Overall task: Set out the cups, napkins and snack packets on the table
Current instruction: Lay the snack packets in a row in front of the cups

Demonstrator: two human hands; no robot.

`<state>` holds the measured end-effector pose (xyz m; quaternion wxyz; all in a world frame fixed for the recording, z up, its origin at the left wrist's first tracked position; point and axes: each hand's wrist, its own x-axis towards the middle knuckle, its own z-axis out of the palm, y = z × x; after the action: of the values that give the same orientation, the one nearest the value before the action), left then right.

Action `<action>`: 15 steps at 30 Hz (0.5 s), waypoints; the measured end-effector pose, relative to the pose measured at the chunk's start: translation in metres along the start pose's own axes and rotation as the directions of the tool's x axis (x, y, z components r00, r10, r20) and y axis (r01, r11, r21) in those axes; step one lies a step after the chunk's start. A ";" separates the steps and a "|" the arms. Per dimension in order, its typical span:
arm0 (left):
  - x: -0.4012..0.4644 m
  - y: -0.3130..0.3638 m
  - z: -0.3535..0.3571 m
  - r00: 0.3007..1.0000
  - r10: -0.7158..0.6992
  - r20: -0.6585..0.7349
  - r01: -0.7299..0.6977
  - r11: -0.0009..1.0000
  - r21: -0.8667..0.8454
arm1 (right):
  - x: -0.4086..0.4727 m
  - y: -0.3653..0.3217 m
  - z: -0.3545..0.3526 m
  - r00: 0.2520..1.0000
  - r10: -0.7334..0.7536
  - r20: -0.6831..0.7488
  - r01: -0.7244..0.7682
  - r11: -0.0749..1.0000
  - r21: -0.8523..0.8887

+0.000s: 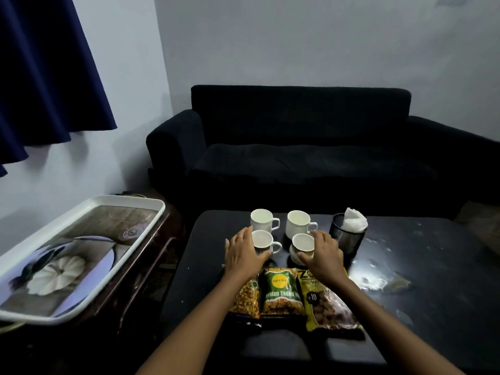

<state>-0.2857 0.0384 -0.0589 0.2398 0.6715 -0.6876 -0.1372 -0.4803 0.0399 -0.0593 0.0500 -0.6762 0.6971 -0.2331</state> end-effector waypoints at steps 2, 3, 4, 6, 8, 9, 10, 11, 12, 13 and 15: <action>0.013 0.003 0.002 0.998 -0.036 0.041 0.037 0.999 -0.023 | 0.013 0.005 0.003 0.999 0.002 0.046 -0.002 1.000 0.005; 0.019 0.004 0.003 0.996 -0.054 0.067 0.056 0.998 -0.036 | 0.018 0.007 0.005 0.997 0.008 0.075 -0.010 1.000 0.018; 0.023 0.004 0.005 0.993 -0.067 0.095 0.072 0.996 -0.049 | 0.022 0.009 0.007 0.994 0.019 0.108 -0.024 0.999 0.044; 0.028 0.003 0.009 0.989 -0.079 0.129 0.088 0.994 -0.066 | 0.029 0.010 0.011 0.986 0.033 0.162 -0.053 0.992 0.117; 0.031 -0.001 0.012 0.990 -0.073 0.117 0.083 0.993 -0.081 | 0.032 0.012 0.016 0.984 0.027 0.179 -0.049 0.992 0.120; 0.031 -0.004 0.012 0.992 -0.070 0.103 0.079 0.992 -0.094 | 0.033 0.013 0.018 0.984 0.022 0.179 -0.040 0.995 0.096; 0.032 -0.007 0.013 0.994 -0.065 0.092 0.075 0.991 -0.108 | 0.033 0.014 0.019 0.984 0.020 0.177 -0.034 0.996 0.080; 0.033 -0.008 0.012 0.994 -0.059 0.087 0.069 0.991 -0.118 | 0.034 0.015 0.020 0.984 0.018 0.176 -0.032 0.996 0.078; 0.034 -0.010 0.012 0.995 -0.052 0.087 0.063 0.990 -0.123 | 0.035 0.015 0.020 0.984 0.018 0.179 -0.034 0.996 0.085; 0.035 -0.011 0.011 0.995 -0.046 0.089 0.056 0.991 -0.122 | 0.036 0.016 0.020 0.983 0.018 0.182 -0.035 0.995 0.093; 0.038 -0.013 0.010 0.995 -0.036 0.095 0.047 0.993 -0.112 | 0.038 0.017 0.020 0.981 0.017 0.191 -0.037 0.994 0.102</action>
<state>-0.2793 -0.0008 -0.0683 0.2426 0.6639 -0.6748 -0.2123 -0.4911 -0.0021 -0.0740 0.1547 -0.6822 0.6851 -0.2031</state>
